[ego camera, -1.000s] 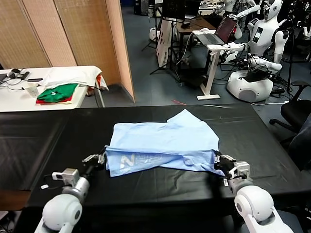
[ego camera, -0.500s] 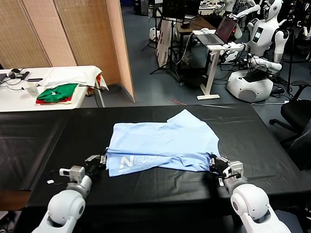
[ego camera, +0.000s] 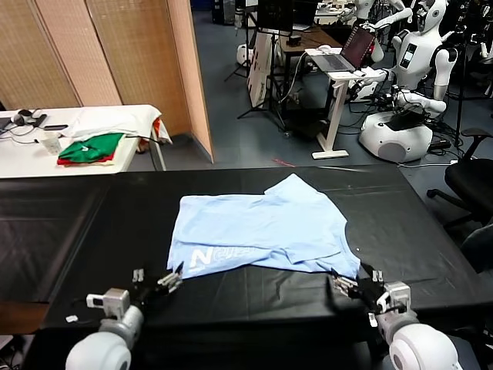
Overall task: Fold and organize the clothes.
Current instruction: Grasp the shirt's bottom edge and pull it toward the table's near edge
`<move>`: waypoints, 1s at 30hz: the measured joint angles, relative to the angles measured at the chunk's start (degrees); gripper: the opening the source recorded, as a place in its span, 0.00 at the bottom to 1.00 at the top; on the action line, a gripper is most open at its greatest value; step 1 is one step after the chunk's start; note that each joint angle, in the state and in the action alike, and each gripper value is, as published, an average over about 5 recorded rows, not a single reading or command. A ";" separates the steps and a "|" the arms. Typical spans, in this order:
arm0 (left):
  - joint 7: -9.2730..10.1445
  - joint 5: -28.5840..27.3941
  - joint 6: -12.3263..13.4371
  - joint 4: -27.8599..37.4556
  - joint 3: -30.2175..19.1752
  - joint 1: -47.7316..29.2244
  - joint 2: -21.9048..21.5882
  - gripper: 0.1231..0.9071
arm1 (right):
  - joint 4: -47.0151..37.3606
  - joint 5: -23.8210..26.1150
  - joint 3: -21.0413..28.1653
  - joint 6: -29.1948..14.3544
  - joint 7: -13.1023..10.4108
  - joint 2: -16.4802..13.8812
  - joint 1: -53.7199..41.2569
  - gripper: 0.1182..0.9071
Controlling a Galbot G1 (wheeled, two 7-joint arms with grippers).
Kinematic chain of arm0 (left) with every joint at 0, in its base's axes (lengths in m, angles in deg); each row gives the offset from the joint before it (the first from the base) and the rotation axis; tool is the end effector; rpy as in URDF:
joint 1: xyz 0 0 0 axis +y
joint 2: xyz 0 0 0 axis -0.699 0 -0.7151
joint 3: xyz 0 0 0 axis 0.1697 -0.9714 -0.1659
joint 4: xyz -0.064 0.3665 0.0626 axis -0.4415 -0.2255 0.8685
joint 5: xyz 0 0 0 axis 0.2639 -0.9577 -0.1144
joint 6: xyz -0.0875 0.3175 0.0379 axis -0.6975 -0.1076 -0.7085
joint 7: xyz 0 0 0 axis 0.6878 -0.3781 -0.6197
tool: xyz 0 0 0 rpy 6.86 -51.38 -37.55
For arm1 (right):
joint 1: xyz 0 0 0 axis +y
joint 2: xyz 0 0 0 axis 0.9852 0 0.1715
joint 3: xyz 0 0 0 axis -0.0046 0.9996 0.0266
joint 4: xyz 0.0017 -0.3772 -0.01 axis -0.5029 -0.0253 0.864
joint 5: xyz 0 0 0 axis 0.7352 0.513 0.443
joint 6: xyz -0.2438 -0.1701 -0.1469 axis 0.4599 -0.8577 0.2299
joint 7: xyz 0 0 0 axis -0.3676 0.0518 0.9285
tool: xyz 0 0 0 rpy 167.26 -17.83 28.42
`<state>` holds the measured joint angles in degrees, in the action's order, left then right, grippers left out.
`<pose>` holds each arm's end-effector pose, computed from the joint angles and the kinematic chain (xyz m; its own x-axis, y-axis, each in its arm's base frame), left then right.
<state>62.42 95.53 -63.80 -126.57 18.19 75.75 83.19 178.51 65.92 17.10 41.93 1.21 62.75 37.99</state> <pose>0.1490 0.0734 -0.3134 -0.8781 0.1326 0.4597 0.1244 0.9911 -0.0483 0.1664 -0.1065 -0.2974 -0.8446 -0.0953 0.5268 -0.1339 0.9904 -0.0355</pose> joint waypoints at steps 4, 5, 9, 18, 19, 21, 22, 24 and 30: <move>-0.08 -0.09 0.03 -0.04 -0.12 0.68 0.33 0.92 | -0.40 0.69 0.59 -0.30 0.07 0.02 -0.39 0.86; -0.14 -0.10 0.04 -0.01 -0.12 0.78 0.36 0.89 | -0.53 0.83 0.73 -0.35 0.09 0.02 -0.52 0.85; -0.54 -0.16 0.09 0.23 -0.19 1.03 0.39 0.72 | -1.11 1.17 1.32 -0.48 0.13 0.02 -1.12 0.80; -0.48 -0.07 0.01 1.83 -0.87 0.08 0.51 0.35 | -0.90 1.74 2.01 -0.27 0.24 -0.26 -1.06 0.41; -0.26 0.14 -0.03 1.94 -0.89 -0.04 0.46 0.27 | -0.67 1.72 1.85 -0.09 0.23 -0.41 -0.81 0.32; 0.16 0.58 -0.08 1.94 -0.84 -0.09 0.23 0.15 | -0.09 1.59 1.39 0.48 0.23 -0.82 -0.26 0.19; 0.32 0.75 -0.10 1.84 -0.77 0.01 0.05 0.10 | 0.24 1.49 1.11 0.82 0.23 -1.09 0.04 0.12; 0.49 0.71 -0.18 1.44 -0.49 0.39 -0.43 0.05 | 1.02 1.28 0.58 1.68 0.23 -1.72 0.62 0.06; 1.40 -0.41 -0.38 -0.62 0.89 2.22 -2.85 0.03 | 3.30 0.07 -0.68 4.73 0.29 -4.00 1.91 0.03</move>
<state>63.82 95.12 -64.17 -127.20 19.07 77.96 80.34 181.80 66.00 16.43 46.67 1.50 58.76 39.90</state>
